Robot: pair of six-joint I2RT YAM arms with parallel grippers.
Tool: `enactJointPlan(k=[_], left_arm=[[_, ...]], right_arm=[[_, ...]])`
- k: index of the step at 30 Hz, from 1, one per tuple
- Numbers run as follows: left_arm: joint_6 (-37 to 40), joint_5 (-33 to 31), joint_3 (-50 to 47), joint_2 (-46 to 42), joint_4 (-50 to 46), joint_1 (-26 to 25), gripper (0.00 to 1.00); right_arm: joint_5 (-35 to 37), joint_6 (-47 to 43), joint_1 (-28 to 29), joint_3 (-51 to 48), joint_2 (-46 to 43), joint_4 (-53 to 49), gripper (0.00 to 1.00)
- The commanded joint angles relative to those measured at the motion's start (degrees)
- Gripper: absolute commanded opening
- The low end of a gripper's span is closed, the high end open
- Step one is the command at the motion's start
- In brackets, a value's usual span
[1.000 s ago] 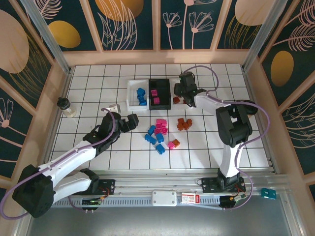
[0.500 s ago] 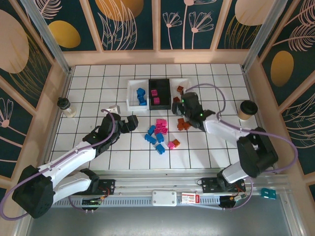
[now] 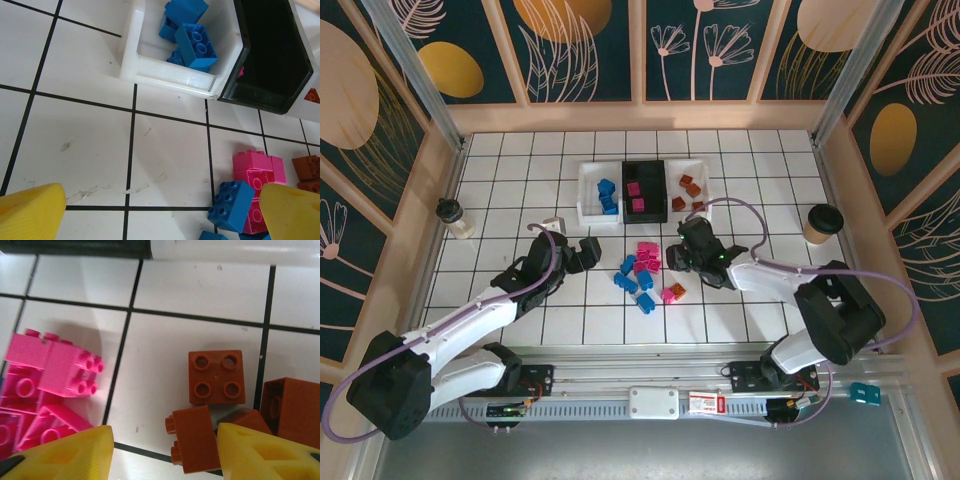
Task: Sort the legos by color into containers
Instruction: Turn over the lego at the center of the table.
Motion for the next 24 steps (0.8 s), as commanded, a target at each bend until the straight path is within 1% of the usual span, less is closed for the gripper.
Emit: enactJointPlan(k=[1,5,10,12,16,18,20,24], left_arm=[[-0.8,0.2,-0.6,-0.6,0.3,0.2,0.99],[-0.8,-0.1,-0.7,-1.2,0.1,0.1,0.99],[-0.8,-0.2,-0.8,-1.1,0.1,0.2,0.99],[-0.9,0.0,-0.9,-0.9,0.2,0.1,0.99],[-1.0,0.3,-0.9,-0.7,0.3,0.2,0.99],[-1.1,0.2,-0.9,-0.6,0.4,0.2,0.99],[-1.1,0.2,-1.0,-0.7,0.4,0.2,0.99],[-1.2,0.2,-1.2,-0.5,0.5,0.2,0.99]], right_arm=[[-0.5,-1.1,0.6,1.7,2.0,0.4,0.56],[-2.1,-1.0,0.9,1.5,3.7,0.8,0.52],[-5.7,-1.7,4.6,2.4,3.5,1.2,0.51],[-4.5,-1.5,5.5,3.0,2.9,0.7,0.51],[2.3,-0.9,5.6,4.4,2.0,-2.1,0.53],[3.8,-0.7,5.4,4.7,2.4,-3.0,0.55],[3.9,-0.8,5.3,4.5,3.4,-3.3,0.56],[0.5,-1.2,5.5,3.3,5.6,-0.7,0.56]])
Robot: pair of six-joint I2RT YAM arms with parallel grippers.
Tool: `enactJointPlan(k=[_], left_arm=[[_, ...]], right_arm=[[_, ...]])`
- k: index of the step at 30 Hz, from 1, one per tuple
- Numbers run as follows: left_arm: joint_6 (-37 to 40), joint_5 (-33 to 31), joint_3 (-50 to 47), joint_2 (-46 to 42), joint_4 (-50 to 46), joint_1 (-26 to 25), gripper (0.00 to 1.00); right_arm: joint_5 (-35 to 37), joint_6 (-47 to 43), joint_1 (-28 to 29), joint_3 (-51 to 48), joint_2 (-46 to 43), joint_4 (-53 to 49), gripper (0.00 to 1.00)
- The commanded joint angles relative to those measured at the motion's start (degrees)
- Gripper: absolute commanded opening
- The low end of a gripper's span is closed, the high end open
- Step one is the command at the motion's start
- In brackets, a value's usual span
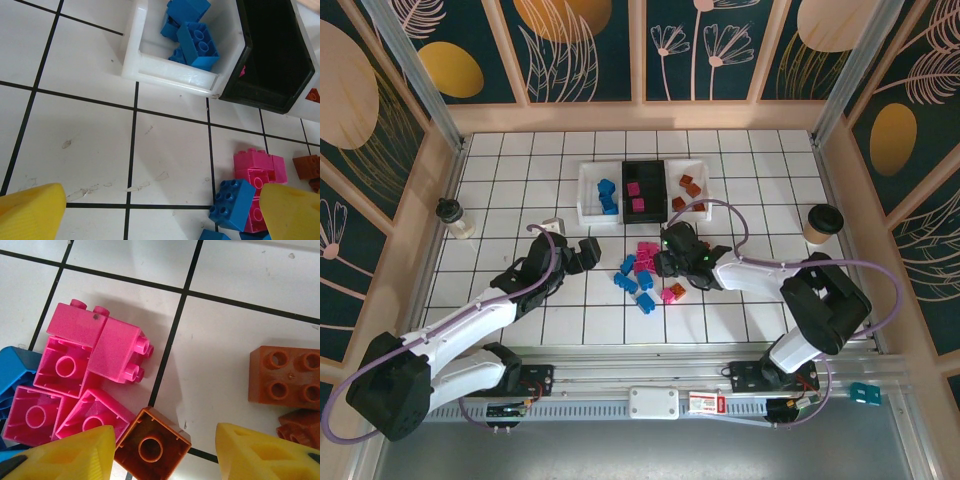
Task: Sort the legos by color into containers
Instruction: Turn over the lego at the center of the table, then pick up the lego from the center of the table.
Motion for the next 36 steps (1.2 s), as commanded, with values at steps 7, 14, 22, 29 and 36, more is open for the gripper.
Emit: enactJointPlan(k=[7,14,22,29,36], left_arm=[[-0.8,-0.2,-0.6,-0.1,0.3,0.2,0.99],[-0.9,-0.3,-0.7,-0.2,0.2,0.2,0.99],[-1.0,0.2,-0.2,1.3,0.9,0.2,0.99],[-1.1,0.3,-0.3,1.4,0.7,0.2,0.99],[-0.4,-0.4,-0.3,0.1,0.3,0.2,0.99]], right_arm=[[-1.9,-0.8,0.2,0.3,4.9,2.4,0.56],[0.9,1.4,-2.3,-2.5,2.7,1.1,0.50],[-1.8,1.0,-3.4,-5.1,0.8,2.5,0.50],[-3.4,0.3,-3.3,-3.5,3.5,5.0,0.35],[-5.2,-1.4,-5.1,-1.6,-6.7,7.2,0.19]])
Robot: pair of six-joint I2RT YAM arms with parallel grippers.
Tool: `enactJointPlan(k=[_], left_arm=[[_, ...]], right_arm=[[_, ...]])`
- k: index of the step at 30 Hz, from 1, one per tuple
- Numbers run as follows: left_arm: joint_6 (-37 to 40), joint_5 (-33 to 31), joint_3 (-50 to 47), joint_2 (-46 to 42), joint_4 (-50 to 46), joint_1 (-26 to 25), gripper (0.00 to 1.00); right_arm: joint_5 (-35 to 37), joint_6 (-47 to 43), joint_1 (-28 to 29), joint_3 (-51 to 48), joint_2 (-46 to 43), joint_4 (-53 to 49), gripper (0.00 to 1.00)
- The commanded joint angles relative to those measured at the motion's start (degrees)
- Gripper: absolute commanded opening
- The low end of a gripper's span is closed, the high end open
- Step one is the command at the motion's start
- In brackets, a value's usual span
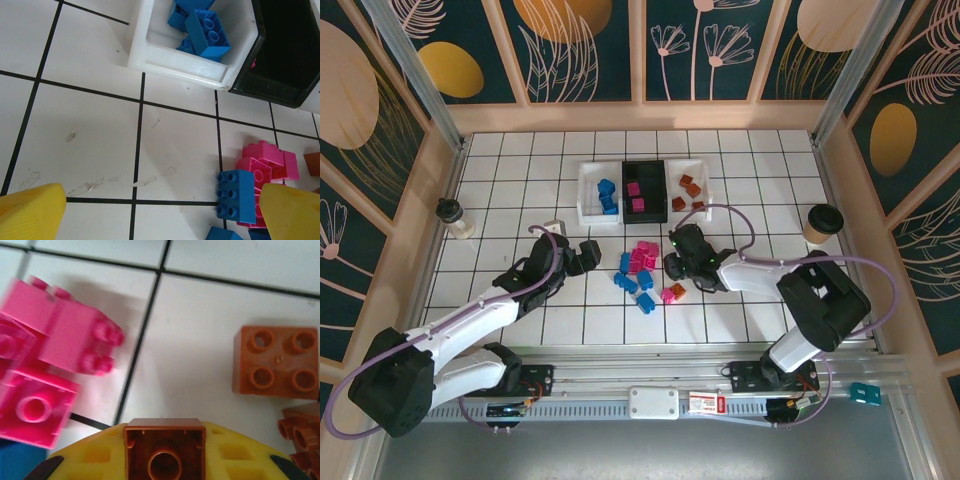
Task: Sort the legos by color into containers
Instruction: Pick up the lego from the center of the table, then place the lego in the container, then pick up the lego from the bottom-center of the table.
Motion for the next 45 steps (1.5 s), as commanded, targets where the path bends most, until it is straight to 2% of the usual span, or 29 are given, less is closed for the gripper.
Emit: enactJointPlan(k=[1,3,6,15,17,21,23,26,31,35,38,45], left_arm=[[-0.2,-0.4,0.1,-1.1,0.4,0.2,0.99],[-0.3,-0.4,0.1,-0.8,0.6,0.2,0.99],[-0.6,0.0,0.1,-0.2,0.9,0.2,0.99],[-0.7,0.8,-0.1,-1.4,0.2,0.2,0.99],[-0.6,1.1,-0.1,-1.5,0.1,0.2,0.99],[-0.3,1.4,-0.2,-1.4,-0.2,0.2,0.99],[-0.1,1.4,-0.2,-1.5,-0.2,0.2,0.99],[-0.1,1.4,-0.2,-1.8,-0.2,0.2,0.99],[0.2,1.3,-0.3,-2.3,-0.1,0.2,0.99],[0.5,1.5,-0.1,-2.0,0.0,0.2,0.99],[0.7,1.3,-0.3,-1.7,0.2,0.2,0.99],[0.6,1.6,-0.6,-0.6,1.0,0.1,0.99]], right_arm=[[-1.7,-1.2,-2.2,3.0,-6.9,3.1,0.19],[-2.4,-1.0,-5.3,4.8,-8.4,3.9,0.19],[-3.2,-0.9,-9.6,9.3,-5.9,4.5,0.19],[-3.0,-2.0,-15.9,28.9,14.4,0.7,0.22],[-3.3,-1.9,-16.7,32.4,17.4,-0.4,0.28],[-3.2,-1.8,-17.2,37.1,20.5,-2.2,0.53],[-3.1,-1.7,-17.3,37.5,19.7,-2.5,0.57],[-4.0,-0.7,-16.9,34.0,15.4,-1.4,0.60],[-4.1,1.2,-14.1,22.0,5.2,0.9,0.61],[-3.4,1.9,-10.3,11.5,-3.1,-0.3,0.61],[-3.5,1.5,-5.2,5.0,-8.5,-2.6,0.61],[-1.1,2.6,4.3,-0.7,-9.7,-11.1,0.60]])
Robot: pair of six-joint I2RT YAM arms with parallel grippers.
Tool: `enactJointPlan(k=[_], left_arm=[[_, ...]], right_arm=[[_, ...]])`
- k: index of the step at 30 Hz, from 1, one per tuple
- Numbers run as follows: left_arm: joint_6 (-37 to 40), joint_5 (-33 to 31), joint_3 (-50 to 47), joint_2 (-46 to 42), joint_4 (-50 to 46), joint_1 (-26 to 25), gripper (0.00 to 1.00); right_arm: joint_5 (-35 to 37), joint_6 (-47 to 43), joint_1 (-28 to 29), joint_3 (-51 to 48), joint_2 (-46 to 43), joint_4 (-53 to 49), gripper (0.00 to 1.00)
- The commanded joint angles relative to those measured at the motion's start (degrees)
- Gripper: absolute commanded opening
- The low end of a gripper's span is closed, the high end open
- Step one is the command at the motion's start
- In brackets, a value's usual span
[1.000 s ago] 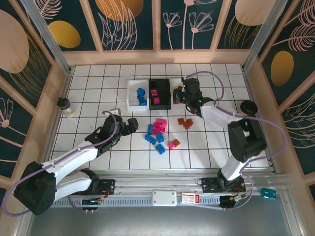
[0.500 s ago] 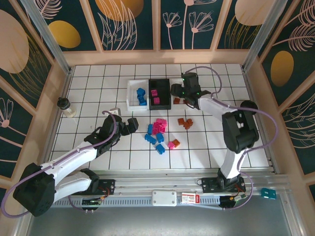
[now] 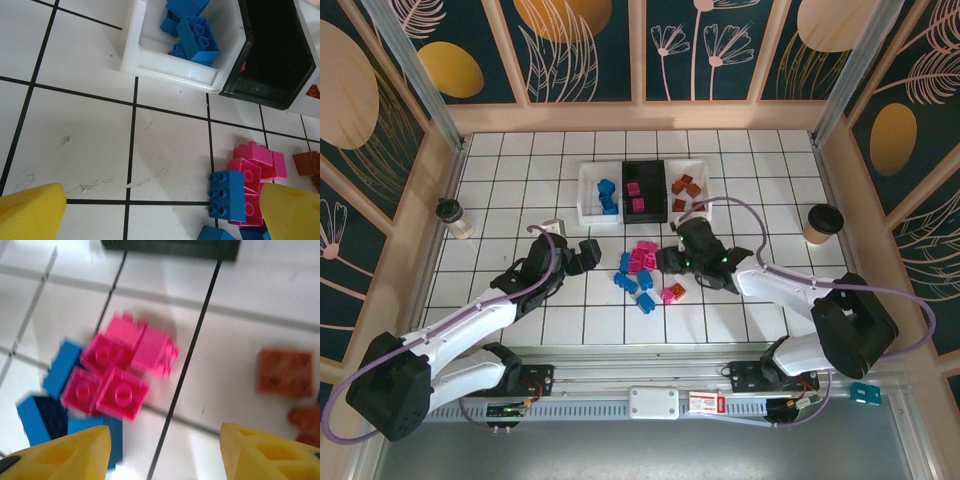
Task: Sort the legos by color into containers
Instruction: Pick up the lego from the bottom-center of the table.
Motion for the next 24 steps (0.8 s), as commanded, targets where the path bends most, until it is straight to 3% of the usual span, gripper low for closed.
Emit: enactJointPlan(k=[1,8,17,24], left_arm=[[0.5,0.9,-0.6,0.8,1.1,0.2,0.99],[0.4,1.1,-0.8,1.6,1.1,0.2,0.99],[0.4,1.0,-0.8,2.1,1.0,0.2,0.99],[0.6,0.7,-0.8,2.3,1.1,0.2,0.99]], right_arm=[[3.2,2.0,3.3,-1.9,0.0,-4.7,0.60],[5.7,-2.6,10.0,-1.4,1.2,-3.2,0.55],[6.8,-3.7,10.5,0.9,5.6,-5.9,0.45],[7.3,-2.2,13.3,-0.1,4.9,-9.6,0.44]])
